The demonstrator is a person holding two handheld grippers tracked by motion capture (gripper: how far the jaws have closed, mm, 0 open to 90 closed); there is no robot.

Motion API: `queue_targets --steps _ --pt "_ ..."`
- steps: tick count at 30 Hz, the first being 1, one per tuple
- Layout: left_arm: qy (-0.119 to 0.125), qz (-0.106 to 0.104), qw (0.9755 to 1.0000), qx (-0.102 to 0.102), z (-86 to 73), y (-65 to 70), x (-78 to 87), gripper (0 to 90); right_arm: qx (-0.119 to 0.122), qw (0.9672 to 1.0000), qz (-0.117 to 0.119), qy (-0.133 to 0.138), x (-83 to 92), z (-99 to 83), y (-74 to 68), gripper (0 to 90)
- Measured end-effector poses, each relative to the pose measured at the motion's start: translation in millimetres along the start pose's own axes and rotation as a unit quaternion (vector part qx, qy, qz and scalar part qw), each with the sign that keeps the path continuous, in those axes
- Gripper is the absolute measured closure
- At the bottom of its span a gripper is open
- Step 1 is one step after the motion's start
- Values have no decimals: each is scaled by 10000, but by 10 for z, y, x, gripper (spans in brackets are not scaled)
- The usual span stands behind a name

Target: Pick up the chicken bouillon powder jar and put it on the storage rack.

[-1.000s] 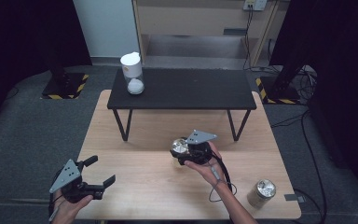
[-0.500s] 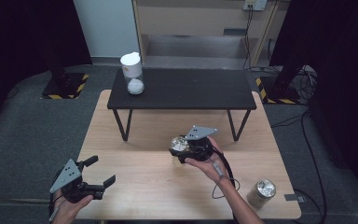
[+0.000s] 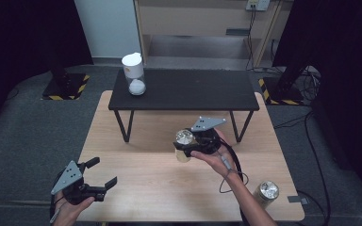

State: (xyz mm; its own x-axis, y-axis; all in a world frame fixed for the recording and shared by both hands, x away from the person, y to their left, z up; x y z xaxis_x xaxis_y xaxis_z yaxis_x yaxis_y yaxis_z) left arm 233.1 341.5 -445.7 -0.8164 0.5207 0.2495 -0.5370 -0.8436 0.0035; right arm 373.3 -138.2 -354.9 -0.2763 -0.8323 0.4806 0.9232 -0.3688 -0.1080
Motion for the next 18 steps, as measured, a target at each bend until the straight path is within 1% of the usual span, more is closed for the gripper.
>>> queue_targets --steps 6,12,18 --pt "-7 0 10000 3 0 0 -1 2 -55 10000 21 30 82 113 28 353" --pt "-9 1 10000 7 0 0 0 2 -21 10000 8 17 157 255 36 353" --pt "-7 -8 10000 8 0 -2 0 2 3 10000 -64 27 262 428 45 353"
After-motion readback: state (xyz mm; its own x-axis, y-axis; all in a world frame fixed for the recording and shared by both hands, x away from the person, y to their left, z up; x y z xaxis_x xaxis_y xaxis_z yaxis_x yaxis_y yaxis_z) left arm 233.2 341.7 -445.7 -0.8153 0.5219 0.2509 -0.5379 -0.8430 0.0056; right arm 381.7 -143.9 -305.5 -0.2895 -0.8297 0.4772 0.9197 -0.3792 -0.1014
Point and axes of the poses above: each handheld gripper's, and its own axes: x roughly backward along the jaws, z roughly out of its top, y roughly to its right, the point moved 8 cm from there along -x, roughly forward along the jaws, and after that the axes turned 10 degrees about z, right-handed, at the moved point
